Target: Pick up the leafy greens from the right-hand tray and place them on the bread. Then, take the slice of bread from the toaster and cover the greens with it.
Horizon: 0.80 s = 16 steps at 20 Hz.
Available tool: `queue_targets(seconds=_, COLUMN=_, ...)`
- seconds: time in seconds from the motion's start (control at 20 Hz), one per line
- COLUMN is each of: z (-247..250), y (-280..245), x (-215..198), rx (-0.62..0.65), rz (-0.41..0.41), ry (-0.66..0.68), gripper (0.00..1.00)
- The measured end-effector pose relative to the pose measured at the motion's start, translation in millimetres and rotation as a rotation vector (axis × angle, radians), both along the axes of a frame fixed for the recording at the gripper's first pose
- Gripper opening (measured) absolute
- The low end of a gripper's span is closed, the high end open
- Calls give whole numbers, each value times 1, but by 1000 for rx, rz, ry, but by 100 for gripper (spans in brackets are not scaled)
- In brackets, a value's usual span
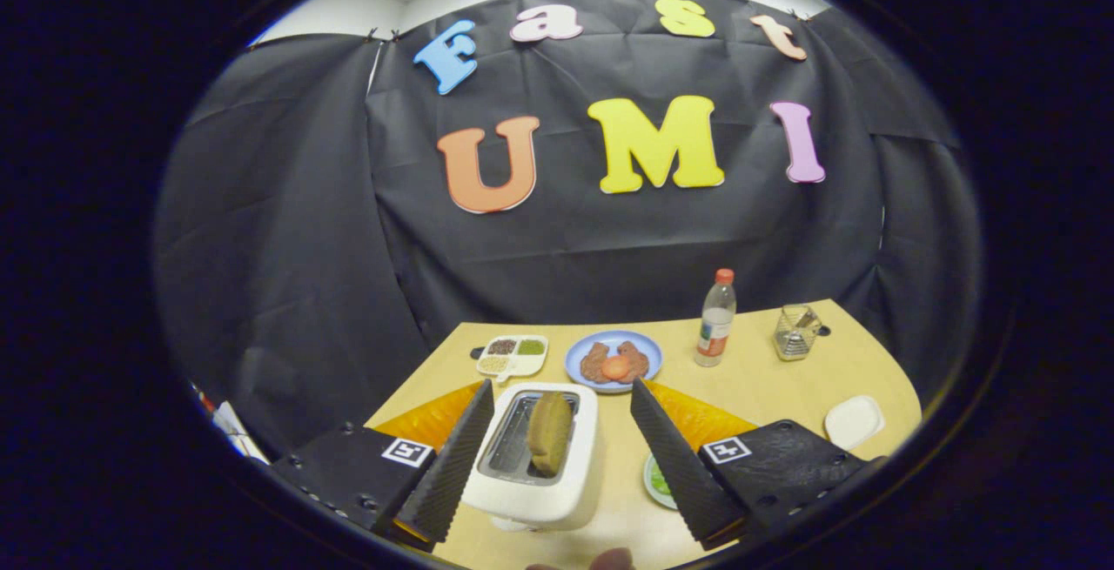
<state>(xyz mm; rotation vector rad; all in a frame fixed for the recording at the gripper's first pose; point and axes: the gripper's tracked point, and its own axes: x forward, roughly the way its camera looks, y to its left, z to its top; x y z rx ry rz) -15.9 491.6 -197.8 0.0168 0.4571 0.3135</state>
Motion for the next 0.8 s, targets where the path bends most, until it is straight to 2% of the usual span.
queue_targets(seconds=0.35, z=-77, y=21, x=38, rx=-111, rz=-50, ry=105, gripper=95)
queue_targets(seconds=0.75, z=-110, y=9, x=66, rx=-140, rz=-130, ry=186, gripper=37)
queue_targets(seconds=0.8, z=-113, y=13, x=65, rx=-141, rz=-119, ry=198, gripper=23)
